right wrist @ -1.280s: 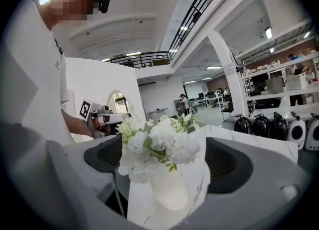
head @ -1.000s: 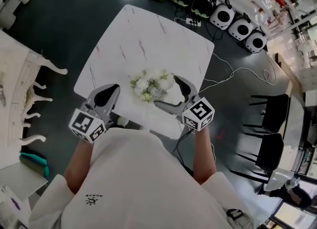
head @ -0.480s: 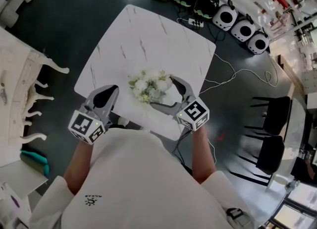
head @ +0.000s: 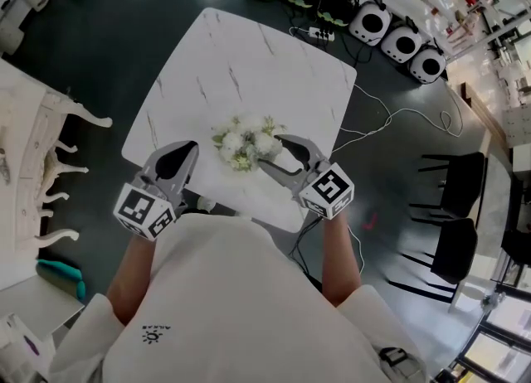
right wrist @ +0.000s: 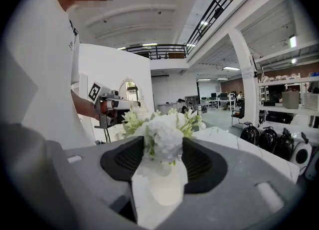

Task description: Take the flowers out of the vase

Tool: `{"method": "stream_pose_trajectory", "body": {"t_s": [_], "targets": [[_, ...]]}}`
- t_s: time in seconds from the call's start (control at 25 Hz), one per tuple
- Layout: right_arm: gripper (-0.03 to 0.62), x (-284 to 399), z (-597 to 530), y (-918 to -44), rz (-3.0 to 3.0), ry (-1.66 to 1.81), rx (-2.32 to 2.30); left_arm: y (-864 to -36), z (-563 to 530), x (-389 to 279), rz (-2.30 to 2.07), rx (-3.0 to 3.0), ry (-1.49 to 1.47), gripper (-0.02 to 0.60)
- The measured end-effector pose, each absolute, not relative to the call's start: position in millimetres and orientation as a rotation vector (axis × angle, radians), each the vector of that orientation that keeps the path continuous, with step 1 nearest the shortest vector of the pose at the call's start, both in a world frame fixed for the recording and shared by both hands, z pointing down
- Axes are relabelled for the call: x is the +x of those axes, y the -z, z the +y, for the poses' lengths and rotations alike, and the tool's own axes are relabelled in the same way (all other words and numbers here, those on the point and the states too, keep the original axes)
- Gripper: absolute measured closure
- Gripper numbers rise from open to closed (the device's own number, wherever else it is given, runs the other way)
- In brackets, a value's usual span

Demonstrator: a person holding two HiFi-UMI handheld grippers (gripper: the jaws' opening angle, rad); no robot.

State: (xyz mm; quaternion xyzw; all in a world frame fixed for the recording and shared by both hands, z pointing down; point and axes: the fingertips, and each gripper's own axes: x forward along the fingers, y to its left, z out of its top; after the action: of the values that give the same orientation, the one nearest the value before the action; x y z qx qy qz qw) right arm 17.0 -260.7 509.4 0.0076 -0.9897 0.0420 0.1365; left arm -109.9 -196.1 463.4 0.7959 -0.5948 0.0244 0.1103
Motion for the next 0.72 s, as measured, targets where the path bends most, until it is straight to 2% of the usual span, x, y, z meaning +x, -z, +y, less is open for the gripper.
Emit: {"method": "stream_pose_trajectory", "body": {"t_s": [0.48,0.72], "targets": [[0.497,22.5,-257.6,-507.7,-2.881,-0.161,0.057,-461.8,-201.6,-111.2,-1.699,2.379,-0.069,0.594],[0.531,25.5,-255.7,-500.6,-2.937,-0.246,0.076,-460.1,-204.5,-110.2,-1.665,2.413,-0.066,0.594]]}}
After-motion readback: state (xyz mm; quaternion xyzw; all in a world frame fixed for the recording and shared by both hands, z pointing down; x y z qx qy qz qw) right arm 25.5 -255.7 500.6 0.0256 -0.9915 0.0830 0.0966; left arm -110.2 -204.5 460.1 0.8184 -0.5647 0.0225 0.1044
